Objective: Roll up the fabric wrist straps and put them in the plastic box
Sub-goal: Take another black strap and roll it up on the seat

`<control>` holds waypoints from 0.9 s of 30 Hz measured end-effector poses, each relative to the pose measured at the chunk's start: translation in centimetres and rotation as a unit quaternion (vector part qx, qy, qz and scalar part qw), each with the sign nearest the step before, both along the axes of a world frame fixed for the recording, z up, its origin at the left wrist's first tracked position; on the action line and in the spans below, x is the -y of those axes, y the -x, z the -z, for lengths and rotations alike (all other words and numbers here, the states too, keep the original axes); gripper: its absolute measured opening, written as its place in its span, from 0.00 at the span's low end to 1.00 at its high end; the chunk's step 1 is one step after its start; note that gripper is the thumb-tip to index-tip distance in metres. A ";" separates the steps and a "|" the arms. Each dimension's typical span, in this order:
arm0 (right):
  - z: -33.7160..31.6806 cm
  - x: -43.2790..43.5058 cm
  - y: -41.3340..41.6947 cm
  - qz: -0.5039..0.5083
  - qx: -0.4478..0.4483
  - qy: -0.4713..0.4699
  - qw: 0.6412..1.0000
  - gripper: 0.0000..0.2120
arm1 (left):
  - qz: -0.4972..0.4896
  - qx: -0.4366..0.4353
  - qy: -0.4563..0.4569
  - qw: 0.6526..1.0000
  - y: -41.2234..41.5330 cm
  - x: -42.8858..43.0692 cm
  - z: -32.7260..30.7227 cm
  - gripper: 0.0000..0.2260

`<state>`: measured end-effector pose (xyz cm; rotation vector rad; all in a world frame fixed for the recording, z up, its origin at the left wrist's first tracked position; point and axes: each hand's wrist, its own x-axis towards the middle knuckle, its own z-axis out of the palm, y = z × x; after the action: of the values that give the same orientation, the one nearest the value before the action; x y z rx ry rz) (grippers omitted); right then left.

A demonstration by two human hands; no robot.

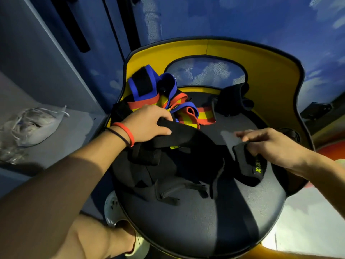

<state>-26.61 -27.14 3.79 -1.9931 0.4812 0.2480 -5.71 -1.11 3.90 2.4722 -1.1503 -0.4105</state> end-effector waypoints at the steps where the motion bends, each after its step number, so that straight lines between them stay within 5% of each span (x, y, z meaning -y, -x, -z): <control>1: -0.1 -0.5 -0.2 -0.003 0.013 -0.039 0.999 0.09 | -0.005 -0.014 0.015 1.000 -0.1 0.3 -0.1 0.08; 6: -0.6 -2.4 -0.9 -0.092 0.025 -0.100 0.990 0.20 | 0.007 -0.047 0.054 0.997 -0.1 1.6 0.0 0.08; 11: 0.4 -2.7 -1.1 -0.127 -0.003 -0.047 0.991 0.24 | 0.002 -0.089 0.085 0.992 -0.5 2.0 -0.2 0.08; 15: 0.6 -2.1 -0.9 -0.274 0.019 0.227 0.934 0.38 | 0.009 -0.104 0.090 0.991 -0.3 2.3 0.0 0.09; 20: 2.8 -2.9 -0.9 -0.232 0.059 0.374 0.896 0.20 | 0.037 -0.078 0.091 0.992 0.4 2.9 0.3 0.10; 22: 2.6 -2.7 -1.2 -0.178 0.092 0.283 0.938 0.09 | 0.056 -0.021 0.127 0.990 0.6 3.0 0.4 0.14; 24: 1.6 -3.2 -1.4 -0.081 0.112 0.047 0.989 0.04 | 0.059 0.008 0.186 0.981 0.6 3.2 0.3 0.15; 27: 0.2 -3.5 -1.7 0.070 0.143 -0.229 0.960 0.07 | 0.035 -0.168 0.233 0.957 1.8 3.6 -0.8 0.14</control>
<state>-24.86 -23.69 3.60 -1.5023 0.3378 -0.0208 -7.50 -4.74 4.67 1.8750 -1.0508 -0.4909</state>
